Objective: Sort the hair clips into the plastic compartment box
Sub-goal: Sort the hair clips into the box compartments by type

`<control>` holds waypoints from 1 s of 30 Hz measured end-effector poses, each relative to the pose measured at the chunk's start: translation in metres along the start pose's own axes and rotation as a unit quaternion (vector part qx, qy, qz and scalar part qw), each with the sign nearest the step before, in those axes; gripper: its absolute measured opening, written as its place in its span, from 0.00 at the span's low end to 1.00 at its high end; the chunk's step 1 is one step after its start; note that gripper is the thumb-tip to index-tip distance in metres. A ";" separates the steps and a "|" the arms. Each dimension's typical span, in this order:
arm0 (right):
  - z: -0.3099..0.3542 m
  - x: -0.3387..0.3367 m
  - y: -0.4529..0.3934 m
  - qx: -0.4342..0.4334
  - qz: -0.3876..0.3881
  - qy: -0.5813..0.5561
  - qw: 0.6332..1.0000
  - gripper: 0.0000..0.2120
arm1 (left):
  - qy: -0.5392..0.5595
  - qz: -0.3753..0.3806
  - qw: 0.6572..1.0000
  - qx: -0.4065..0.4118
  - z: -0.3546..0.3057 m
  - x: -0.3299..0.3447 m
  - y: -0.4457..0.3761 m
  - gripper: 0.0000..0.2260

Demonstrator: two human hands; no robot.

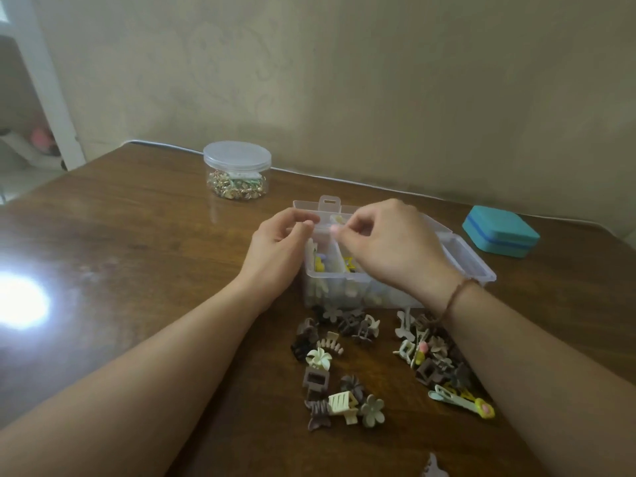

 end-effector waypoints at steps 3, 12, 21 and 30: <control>-0.010 -0.028 0.004 -0.017 -0.045 -0.015 0.999 0.13 | 0.012 0.000 1.000 -0.013 0.002 0.001 0.000 0.10; -0.066 -0.042 0.125 -0.090 0.072 0.105 0.988 0.11 | 0.012 -0.012 1.000 -0.020 0.002 0.003 -0.001 0.12; -0.078 -0.030 0.151 -0.123 0.055 0.154 0.979 0.13 | 0.008 -0.018 1.000 -0.015 -0.002 0.003 0.000 0.12; -0.081 -0.038 0.132 -0.114 0.129 0.192 0.966 0.21 | 0.002 -0.007 1.000 -0.028 0.002 0.002 0.000 0.13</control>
Point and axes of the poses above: each hand's wrist, its own y-axis away from the middle knuckle, its own x-axis out of the palm, z = x × y, the point moved 7 cm from there along -y, towards the middle knuckle, and after that the axes turned 5 degrees about x, right-handed, at the moved point
